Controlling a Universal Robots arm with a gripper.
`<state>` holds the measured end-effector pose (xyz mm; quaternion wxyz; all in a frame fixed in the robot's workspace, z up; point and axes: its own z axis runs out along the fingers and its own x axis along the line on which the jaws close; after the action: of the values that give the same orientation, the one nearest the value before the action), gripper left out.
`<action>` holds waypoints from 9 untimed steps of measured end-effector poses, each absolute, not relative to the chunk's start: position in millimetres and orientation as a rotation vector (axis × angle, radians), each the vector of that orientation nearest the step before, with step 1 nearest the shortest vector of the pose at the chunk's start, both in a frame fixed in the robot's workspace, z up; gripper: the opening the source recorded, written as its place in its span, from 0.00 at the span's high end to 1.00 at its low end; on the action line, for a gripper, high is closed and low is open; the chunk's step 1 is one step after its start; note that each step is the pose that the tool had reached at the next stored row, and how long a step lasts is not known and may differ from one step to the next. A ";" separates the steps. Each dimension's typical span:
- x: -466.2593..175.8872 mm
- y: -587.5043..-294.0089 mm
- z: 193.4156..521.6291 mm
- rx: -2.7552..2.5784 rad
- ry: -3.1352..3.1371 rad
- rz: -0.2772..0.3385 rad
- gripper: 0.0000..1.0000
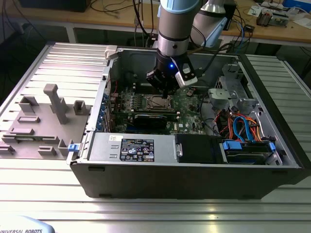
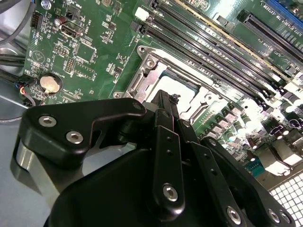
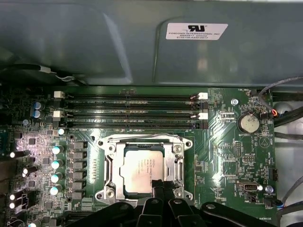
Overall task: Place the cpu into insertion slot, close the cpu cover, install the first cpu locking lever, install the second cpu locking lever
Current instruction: 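Install the second cpu locking lever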
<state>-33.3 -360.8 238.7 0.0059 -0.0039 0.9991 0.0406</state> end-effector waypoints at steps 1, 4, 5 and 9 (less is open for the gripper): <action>-33.3 -360.9 238.7 -0.012 3.127 0.127 0.89; -33.3 -361.1 238.7 -0.012 3.127 0.127 0.89; -33.3 -361.2 238.6 -0.012 3.127 0.127 0.89; -33.3 -361.4 238.5 -0.012 3.127 0.128 0.89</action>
<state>-33.3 -361.4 238.5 0.0059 -0.0039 0.9991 0.0409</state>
